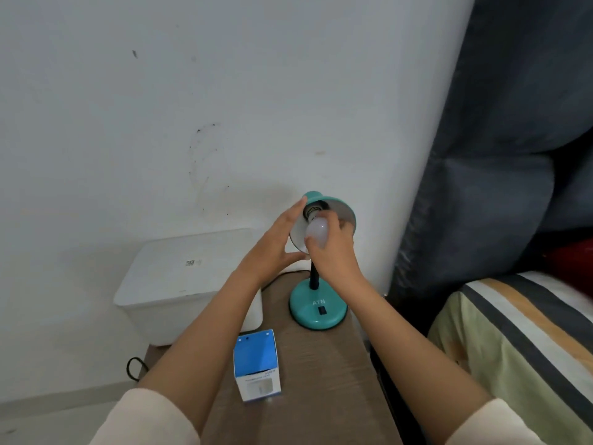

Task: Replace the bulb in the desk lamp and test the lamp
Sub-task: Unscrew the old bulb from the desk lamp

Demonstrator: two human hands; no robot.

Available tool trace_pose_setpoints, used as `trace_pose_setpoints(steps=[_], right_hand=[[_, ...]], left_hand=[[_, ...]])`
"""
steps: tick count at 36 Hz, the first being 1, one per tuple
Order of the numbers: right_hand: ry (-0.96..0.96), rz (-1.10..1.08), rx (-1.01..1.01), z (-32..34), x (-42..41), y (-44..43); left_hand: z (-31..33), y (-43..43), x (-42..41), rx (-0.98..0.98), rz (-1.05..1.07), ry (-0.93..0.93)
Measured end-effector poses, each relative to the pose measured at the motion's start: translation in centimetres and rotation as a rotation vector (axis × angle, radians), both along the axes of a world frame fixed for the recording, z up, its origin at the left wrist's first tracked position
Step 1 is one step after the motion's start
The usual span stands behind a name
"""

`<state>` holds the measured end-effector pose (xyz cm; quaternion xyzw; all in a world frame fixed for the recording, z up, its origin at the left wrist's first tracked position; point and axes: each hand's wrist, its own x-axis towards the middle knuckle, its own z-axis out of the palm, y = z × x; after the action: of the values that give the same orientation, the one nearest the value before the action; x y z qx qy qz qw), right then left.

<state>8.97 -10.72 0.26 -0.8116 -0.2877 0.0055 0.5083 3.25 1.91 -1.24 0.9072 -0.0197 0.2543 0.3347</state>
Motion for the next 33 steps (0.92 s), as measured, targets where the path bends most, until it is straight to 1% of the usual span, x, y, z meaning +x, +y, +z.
trace_pose_setpoints(steps=[5,9,12,15,21,22,25,27,29,33], right_hand=[[0.059,-0.049,0.037,0.1,-0.3,0.3],[-0.092,-0.059,-0.111,-0.2,-0.1,0.0],[-0.159,-0.030,-0.119,-0.1,0.0,0.0],[-0.068,-0.022,-0.080,0.2,0.1,0.1],[0.129,0.012,-0.064,0.3,0.5,0.6],[0.120,0.020,-0.077,0.2,0.5,0.6],[0.011,0.021,-0.119,-0.2,0.7,0.5],[-0.041,0.017,-0.107,-0.1,0.8,0.4],[-0.039,0.022,-0.063,0.3,0.9,0.5],[0.024,0.020,-0.001,0.8,0.9,0.8]], left_hand=[[-0.1,-0.3,0.1,-0.017,0.001,-0.008],[-0.1,-0.2,-0.1,-0.004,0.010,0.003],[-0.1,-0.3,-0.1,0.007,0.012,0.001],[-0.2,-0.3,-0.2,-0.013,0.023,-0.010],[-0.3,-0.2,-0.2,-0.034,0.016,0.008],[-0.3,-0.2,-0.2,-0.031,0.018,0.005],[-0.2,-0.2,-0.3,-0.010,0.016,0.006],[-0.2,-0.2,-0.3,0.008,0.017,0.007],[-0.2,-0.1,-0.3,0.007,0.017,0.005],[-0.2,0.0,-0.2,-0.005,0.015,0.010]])
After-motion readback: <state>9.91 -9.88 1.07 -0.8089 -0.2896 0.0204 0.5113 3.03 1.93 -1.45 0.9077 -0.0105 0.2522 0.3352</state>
